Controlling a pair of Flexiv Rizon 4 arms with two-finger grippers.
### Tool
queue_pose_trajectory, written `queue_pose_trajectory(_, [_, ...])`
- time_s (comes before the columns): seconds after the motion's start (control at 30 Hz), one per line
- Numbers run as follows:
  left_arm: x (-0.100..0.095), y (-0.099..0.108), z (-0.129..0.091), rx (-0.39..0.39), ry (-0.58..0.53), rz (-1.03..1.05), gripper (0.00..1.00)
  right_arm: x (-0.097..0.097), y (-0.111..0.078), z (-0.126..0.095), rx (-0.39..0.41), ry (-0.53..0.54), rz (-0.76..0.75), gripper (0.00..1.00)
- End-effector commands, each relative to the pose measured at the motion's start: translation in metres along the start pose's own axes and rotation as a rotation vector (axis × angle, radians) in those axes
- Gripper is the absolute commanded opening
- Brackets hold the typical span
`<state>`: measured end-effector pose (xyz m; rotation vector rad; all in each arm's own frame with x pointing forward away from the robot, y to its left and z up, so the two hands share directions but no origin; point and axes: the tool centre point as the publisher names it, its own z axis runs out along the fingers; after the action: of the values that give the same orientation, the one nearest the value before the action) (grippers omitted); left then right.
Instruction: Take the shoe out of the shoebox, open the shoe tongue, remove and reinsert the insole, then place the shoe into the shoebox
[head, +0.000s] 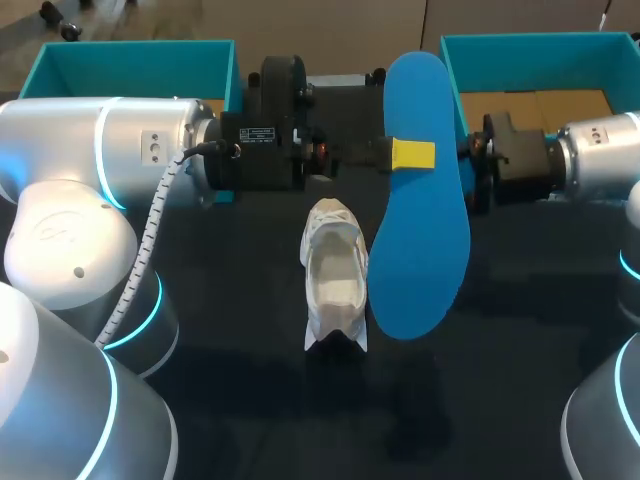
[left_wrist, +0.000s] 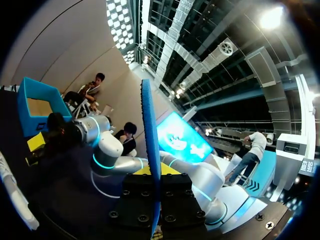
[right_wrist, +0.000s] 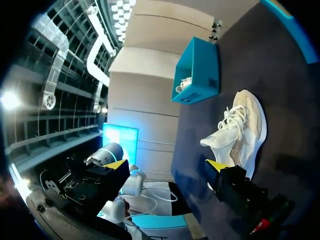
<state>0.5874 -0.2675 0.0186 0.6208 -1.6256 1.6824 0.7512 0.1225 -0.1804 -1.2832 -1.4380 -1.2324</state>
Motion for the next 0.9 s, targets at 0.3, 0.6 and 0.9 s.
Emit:
queue_pose_trajectory(0.3, [0.0, 0.002, 0.002, 0.003, -0.002, 0.0, 0.0, 0.0, -0.001, 0.001, -0.002, 0.0, 0.0, 1.0])
queue_pose_trajectory(0.6, [-0.003, 0.009, -0.005, -0.013, -0.001, 0.079, 0.0, 0.0, -0.001, 0.001, -0.002, 0.0, 0.0, 1.0])
queue_pose_trajectory(0.9, [-0.019, 0.024, -0.032, -0.033, 0.019, 0.369, 0.0, 0.0, -0.001, 0.001, -0.002, 0.0, 0.0, 1.0])
